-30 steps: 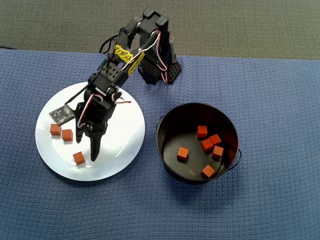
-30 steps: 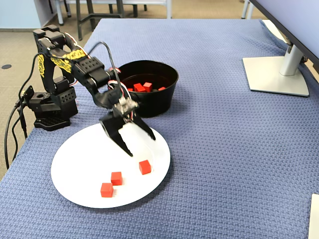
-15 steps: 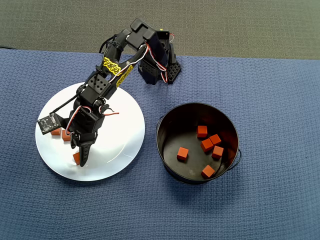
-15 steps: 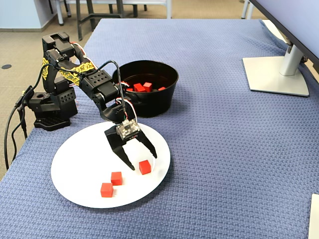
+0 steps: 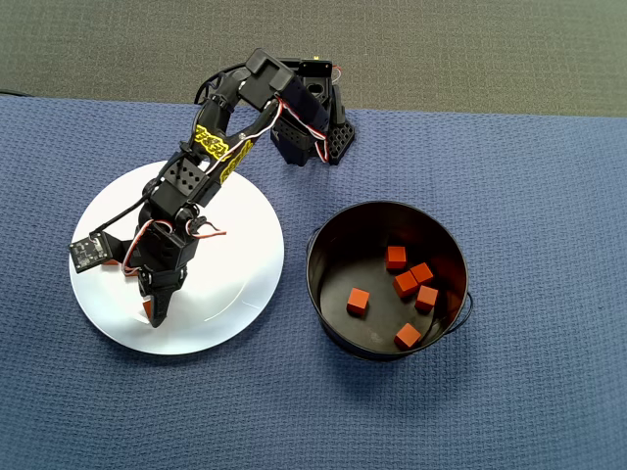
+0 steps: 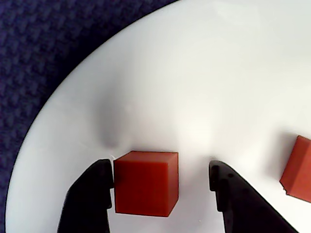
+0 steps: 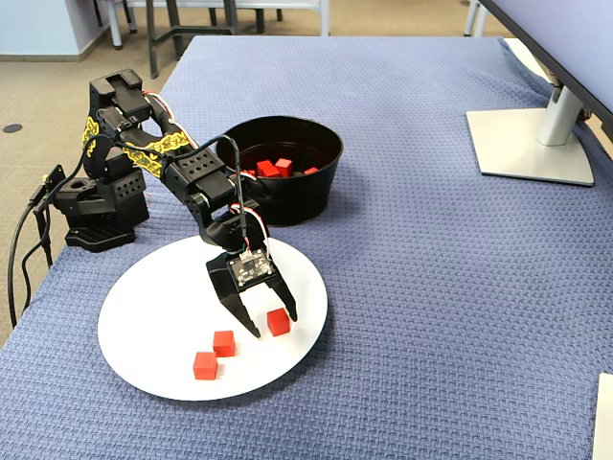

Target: Pick up the red cubes from the white plate and place them in the black recipient

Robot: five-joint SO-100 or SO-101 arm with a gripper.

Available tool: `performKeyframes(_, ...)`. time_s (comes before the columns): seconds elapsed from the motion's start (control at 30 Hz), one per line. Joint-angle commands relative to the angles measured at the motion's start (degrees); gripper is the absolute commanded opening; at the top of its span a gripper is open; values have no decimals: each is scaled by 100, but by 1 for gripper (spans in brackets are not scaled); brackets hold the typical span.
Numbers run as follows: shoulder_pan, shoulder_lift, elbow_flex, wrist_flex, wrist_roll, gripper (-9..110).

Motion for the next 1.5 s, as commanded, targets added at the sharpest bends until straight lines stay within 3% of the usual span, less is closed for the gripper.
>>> performKeyframes(0.0, -79, 18, -378, 53, 44, 14)
performKeyframes(0.23, -167, 0, -360, -70, 325, 1)
performKeyframes(0.4, -176, 299, -369, -141, 817, 0)
performKeyframes(0.73, -88, 3771, 501, 1151, 2944, 0)
performKeyframes(0.87, -940, 4808, 659, 2145, 3718, 0)
performKeyframes(1.07, -3445, 5678, 1362, 2593, 4834, 0)
performKeyframes(1.1, -3876, 5757, 1529, 2584, 4869, 2)
performKeyframes(1.2, -5168, 5818, 2118, 2602, 4447, 30)
performKeyframes(1.27, -5449, 5810, 2224, 2619, 4219, 33)
performKeyframes(1.33, -5062, 5774, 2074, 2619, 3929, 34)
performKeyframes(1.47, -3419, 5572, 1881, 2593, 2391, 31)
